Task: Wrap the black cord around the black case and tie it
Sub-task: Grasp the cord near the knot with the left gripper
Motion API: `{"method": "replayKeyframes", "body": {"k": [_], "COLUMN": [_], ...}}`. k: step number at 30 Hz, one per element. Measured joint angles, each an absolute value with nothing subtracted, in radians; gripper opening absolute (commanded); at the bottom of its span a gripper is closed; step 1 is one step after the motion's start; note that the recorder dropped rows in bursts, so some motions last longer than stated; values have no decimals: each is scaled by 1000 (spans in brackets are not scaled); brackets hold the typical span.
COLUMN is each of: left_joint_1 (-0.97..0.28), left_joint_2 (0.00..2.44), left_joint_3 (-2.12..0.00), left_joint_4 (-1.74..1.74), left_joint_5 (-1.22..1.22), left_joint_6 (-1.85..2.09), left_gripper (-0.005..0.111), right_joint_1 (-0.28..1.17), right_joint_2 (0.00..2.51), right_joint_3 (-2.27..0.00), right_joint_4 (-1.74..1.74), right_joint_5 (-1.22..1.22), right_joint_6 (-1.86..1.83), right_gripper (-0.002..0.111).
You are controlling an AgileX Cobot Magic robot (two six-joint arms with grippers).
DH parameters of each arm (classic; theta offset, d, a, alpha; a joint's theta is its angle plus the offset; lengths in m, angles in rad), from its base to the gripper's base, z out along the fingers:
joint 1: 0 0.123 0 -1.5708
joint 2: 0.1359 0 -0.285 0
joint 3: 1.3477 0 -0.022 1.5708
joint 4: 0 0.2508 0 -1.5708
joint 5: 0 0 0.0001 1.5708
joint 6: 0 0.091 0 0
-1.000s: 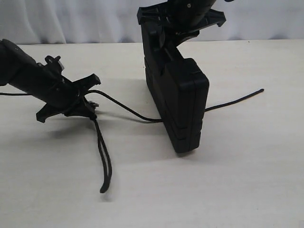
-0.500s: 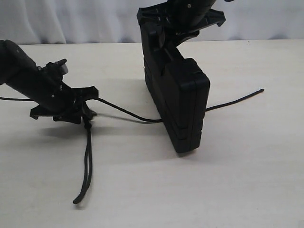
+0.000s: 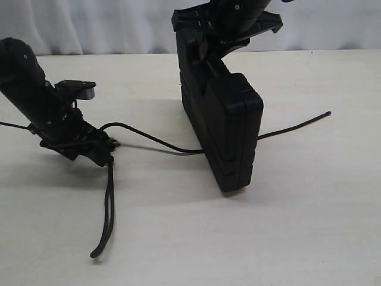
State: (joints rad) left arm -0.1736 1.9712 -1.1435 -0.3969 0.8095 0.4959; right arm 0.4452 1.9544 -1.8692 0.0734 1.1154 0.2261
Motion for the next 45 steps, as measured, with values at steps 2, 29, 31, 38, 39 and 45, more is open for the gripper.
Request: {"method": "replayKeyframes", "body": {"k": [2,29,31,38,39,45], "left_joint_1": [-174,-416,-416,-418,-418,-418], "left_joint_2": [1971,1979,1990,2007,2007,2007], "left_joint_3": [-1192,-1208,-1184,-1142,-1142,-1142], "left_joint_4": [-390,105,173,134,120,52], "left_joint_5": [886,822,801,620,607,607], "left_joint_6": [592,1600,1600,1598,1598,1600], "left_gripper": [67,67,63,45,45,40], "right_joint_1": [445,445,445,445,445,445], "right_joint_2": [1954,1954,1954,1954,1954,1954], "right_joint_3": [-1869,-1869,-1869,-1869,-1869,-1869], "right_joint_4": [73,77,77,77,77,77], "right_joint_5": [1115,1117,1117,1117,1117,1117], "right_joint_6": [226,191,191,191,191,188], "right_gripper": [4,4,4,4,4,4]}}
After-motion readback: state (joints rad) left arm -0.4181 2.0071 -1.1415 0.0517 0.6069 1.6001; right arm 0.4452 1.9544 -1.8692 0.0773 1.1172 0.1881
